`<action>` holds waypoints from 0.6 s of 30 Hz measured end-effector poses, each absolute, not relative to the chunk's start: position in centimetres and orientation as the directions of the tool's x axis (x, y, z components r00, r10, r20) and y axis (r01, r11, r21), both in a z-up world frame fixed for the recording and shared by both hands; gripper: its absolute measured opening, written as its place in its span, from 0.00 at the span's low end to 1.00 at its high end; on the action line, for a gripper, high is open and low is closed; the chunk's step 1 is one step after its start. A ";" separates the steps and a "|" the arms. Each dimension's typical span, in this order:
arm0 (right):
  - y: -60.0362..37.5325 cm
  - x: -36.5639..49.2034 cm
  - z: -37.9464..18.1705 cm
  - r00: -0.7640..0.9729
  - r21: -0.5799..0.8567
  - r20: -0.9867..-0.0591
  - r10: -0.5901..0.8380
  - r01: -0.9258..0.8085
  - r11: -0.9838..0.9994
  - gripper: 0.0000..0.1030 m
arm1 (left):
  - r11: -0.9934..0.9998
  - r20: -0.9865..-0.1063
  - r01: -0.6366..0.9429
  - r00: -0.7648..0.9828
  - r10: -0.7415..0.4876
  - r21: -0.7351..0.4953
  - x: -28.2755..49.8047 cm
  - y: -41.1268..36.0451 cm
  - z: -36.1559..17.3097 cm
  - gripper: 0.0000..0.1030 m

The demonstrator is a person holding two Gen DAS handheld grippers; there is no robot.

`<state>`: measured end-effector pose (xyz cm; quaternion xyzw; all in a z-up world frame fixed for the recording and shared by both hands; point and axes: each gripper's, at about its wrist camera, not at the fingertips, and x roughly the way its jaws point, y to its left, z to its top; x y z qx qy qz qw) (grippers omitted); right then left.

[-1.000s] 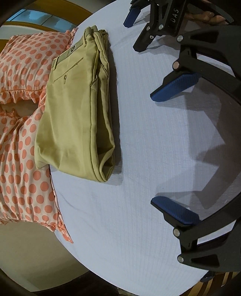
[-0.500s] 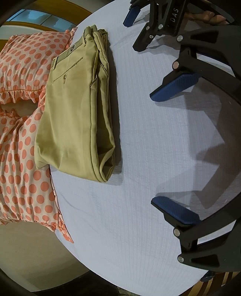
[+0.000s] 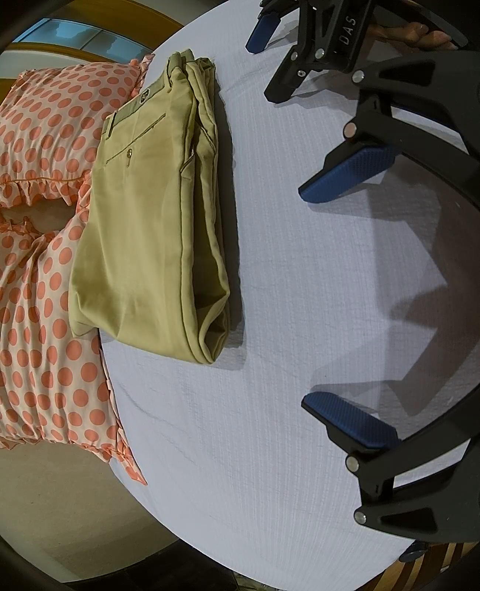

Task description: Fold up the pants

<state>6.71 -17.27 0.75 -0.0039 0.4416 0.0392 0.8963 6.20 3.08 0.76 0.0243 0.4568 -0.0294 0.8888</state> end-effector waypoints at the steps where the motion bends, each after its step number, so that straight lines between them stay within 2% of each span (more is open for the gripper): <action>1: -17.3 6.7 0.8 0.607 0.028 -0.792 0.067 -0.074 0.997 0.99 | 0.997 -0.812 0.073 0.583 -0.030 0.016 6.2 3.1 0.8 0.98; 18: -17.5 6.8 0.8 0.608 0.029 -0.792 0.061 -0.063 0.998 0.99 | 0.997 -0.812 0.070 0.583 -0.027 0.016 6.3 3.2 0.8 0.98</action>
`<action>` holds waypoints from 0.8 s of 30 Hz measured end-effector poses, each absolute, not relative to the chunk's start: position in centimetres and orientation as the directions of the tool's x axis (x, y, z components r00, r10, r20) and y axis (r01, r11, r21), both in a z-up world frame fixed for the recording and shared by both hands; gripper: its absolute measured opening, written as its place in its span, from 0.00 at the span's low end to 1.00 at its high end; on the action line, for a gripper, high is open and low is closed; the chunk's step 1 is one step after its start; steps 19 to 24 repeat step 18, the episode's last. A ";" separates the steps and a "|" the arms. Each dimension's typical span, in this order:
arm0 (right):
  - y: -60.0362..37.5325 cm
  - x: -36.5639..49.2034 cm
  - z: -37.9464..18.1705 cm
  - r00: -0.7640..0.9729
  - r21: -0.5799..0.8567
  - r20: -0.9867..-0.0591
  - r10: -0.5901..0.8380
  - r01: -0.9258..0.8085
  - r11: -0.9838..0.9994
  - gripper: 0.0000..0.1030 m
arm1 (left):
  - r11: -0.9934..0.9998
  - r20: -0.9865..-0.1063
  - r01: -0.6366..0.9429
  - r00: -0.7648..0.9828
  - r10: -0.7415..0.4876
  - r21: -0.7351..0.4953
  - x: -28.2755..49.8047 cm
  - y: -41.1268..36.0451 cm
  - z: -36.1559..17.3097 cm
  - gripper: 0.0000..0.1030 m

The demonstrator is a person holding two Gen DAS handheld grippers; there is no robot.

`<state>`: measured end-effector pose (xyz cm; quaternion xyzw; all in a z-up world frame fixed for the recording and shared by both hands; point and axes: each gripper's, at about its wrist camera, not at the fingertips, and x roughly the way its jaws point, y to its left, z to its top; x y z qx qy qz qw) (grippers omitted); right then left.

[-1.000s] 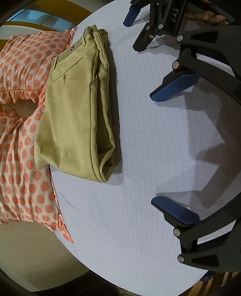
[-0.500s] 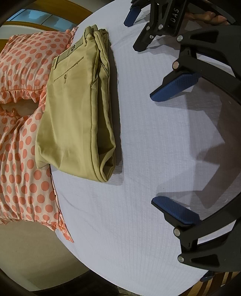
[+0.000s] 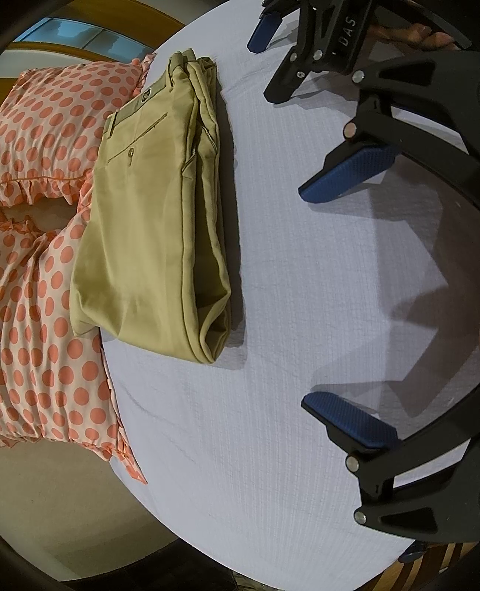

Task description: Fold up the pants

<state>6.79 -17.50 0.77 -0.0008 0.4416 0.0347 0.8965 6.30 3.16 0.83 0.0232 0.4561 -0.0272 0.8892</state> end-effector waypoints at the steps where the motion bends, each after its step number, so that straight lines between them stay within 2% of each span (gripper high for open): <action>1: -17.5 6.8 0.8 0.608 0.029 -0.792 0.061 -0.063 0.998 0.99 | 0.997 -0.813 0.070 0.582 -0.027 0.016 6.3 3.2 0.8 0.98; 24: -17.5 6.8 0.8 0.608 0.029 -0.791 0.063 -0.065 0.997 0.99 | 0.997 -0.802 0.077 0.597 -0.029 0.021 6.1 3.0 0.8 0.98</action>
